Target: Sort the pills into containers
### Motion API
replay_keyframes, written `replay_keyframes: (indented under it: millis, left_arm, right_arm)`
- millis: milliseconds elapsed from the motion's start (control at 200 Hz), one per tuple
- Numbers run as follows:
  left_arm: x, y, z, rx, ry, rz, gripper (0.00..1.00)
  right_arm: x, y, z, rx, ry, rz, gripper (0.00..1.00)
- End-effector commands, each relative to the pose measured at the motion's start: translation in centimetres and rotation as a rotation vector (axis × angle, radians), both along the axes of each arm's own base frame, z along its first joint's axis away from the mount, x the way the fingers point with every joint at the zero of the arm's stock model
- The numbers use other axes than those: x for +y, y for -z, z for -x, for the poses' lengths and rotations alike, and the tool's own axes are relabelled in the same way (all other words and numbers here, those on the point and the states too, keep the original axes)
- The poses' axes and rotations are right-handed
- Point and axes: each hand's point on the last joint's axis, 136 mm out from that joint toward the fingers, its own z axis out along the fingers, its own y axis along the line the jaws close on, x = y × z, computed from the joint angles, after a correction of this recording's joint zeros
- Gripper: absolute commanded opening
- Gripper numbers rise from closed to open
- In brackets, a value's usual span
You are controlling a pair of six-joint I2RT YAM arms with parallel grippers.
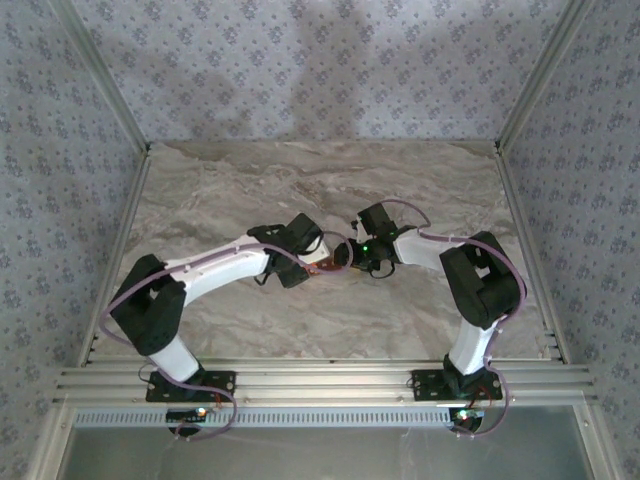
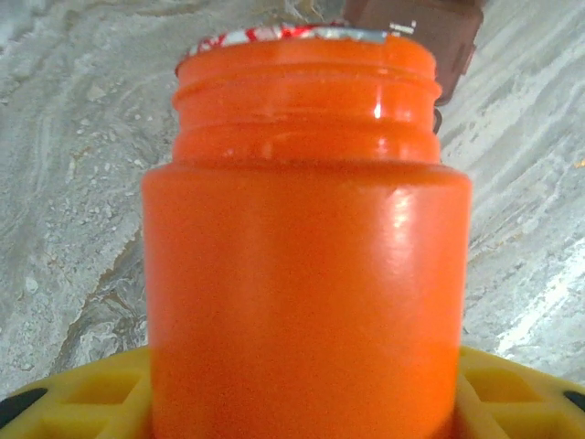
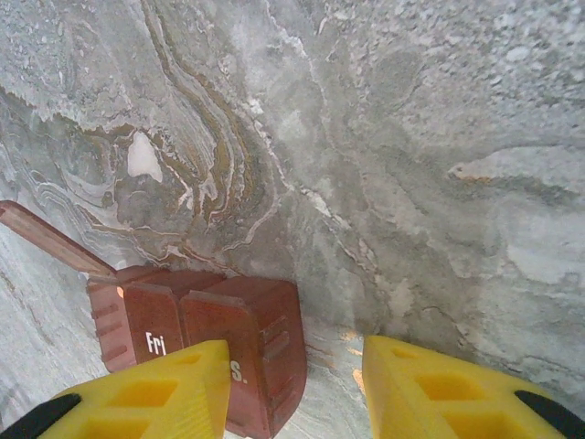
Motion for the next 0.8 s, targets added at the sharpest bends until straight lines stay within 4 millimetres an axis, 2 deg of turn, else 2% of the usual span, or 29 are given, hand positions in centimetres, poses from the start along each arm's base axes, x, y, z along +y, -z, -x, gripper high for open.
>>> replay_keyframes:
  millis: [0, 350, 605, 799]
  left_arm:
    - [-1.0, -1.6, -0.7, -0.064, -0.04, 0.127, 0.0]
    - [-1.4, -3.8, -1.5, -0.2, -0.098, 0.373, 0.0]
    - [-1.6, -6.2, -2.6, -0.313, -0.138, 0.542, 0.0]
    - [-1.7, -8.6, -3.4, -0.386, -0.148, 0.654, 0.0]
  right_arm:
    - [-1.4, 0.9, 0.9, 0.044, 0.01, 0.09, 0.45]
    - [-1.6, -2.0, -0.1, 0.0, 0.012, 0.111, 0.56]
    - [-1.4, -4.7, -1.2, -0.041, 0.012, 0.12, 0.63]
    - [-3.0, -7.0, -1.7, -0.068, 0.045, 0.143, 0.66]
